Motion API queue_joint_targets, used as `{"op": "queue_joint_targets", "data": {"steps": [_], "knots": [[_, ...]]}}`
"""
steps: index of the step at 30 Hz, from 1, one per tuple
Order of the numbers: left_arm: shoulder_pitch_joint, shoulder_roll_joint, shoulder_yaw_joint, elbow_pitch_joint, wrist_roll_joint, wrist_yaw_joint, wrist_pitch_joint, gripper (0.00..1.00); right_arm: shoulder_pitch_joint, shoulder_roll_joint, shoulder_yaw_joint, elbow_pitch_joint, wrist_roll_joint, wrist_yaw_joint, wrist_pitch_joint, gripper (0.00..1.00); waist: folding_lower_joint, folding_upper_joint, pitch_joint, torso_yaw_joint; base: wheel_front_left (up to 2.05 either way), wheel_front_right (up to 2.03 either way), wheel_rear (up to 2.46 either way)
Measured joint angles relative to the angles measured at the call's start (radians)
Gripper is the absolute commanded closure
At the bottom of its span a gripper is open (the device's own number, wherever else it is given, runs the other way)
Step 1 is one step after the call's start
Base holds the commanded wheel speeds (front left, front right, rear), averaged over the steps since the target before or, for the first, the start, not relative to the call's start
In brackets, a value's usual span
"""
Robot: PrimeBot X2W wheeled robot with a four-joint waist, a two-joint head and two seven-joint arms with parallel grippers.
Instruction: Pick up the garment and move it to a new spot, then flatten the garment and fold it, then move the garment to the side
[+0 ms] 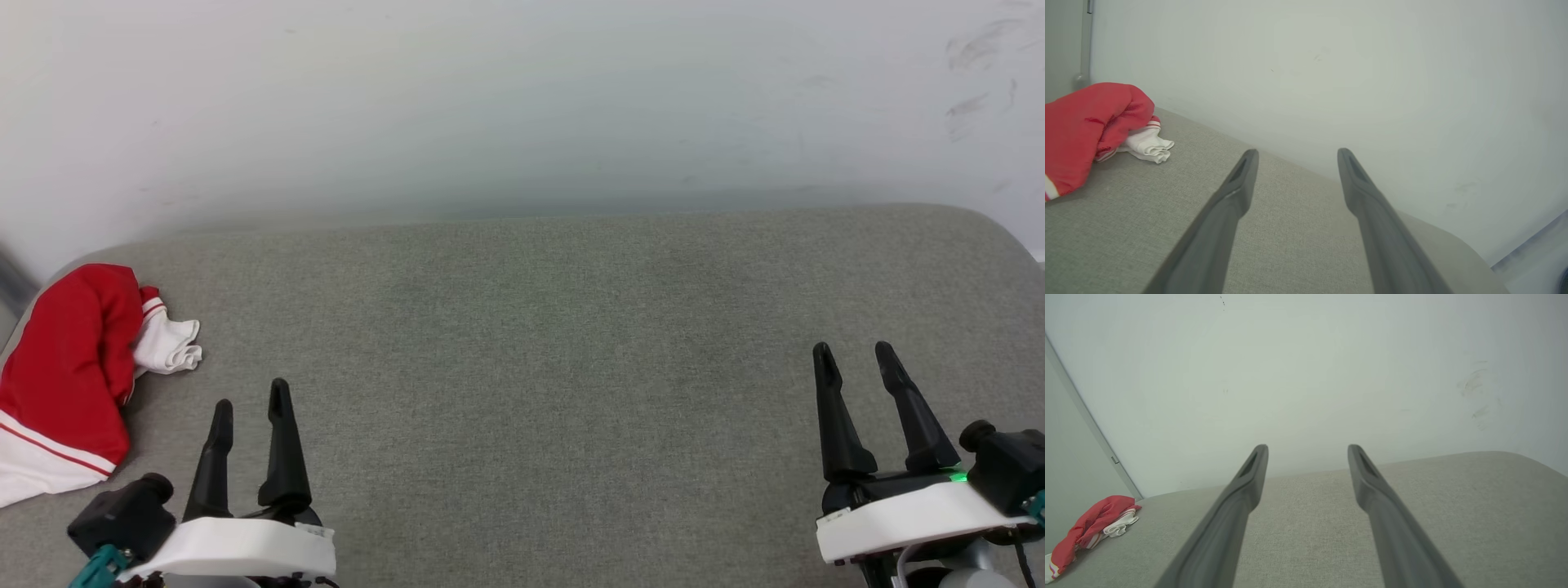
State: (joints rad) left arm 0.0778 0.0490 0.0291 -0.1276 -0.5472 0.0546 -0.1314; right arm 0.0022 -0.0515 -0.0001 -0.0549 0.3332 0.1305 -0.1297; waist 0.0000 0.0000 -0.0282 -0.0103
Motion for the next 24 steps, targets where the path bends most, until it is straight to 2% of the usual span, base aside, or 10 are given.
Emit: {"op": "queue_joint_targets", "data": {"steps": [8, 15, 24], "knots": [[0.012, 0.038, -0.073, 0.011, 0.106, 0.049, -0.022, 0.0, 0.012, 0.0, -0.002, 0.008, -0.119, 0.0, -0.021, 0.0, 0.0, 0.0, -0.002, -0.001, 0.0, 0.0, 0.0], [0.018, 0.079, -0.145, 0.027, 0.189, 0.109, -0.038, 0.0, 0.022, 0.0, -0.006, 0.018, -0.21, 0.0, -0.039, 0.0, 0.0, 0.0, -0.006, -0.004, 0.0, 0.0, 0.0], [0.021, 0.127, -0.23, 0.049, 0.26, 0.144, -0.058, 0.0, 0.025, 0.0, 0.0, 0.019, -0.327, 0.0, -0.062, 0.0, 0.0, 0.0, -0.014, -0.009, 0.0, 0.0, 0.0]]}}
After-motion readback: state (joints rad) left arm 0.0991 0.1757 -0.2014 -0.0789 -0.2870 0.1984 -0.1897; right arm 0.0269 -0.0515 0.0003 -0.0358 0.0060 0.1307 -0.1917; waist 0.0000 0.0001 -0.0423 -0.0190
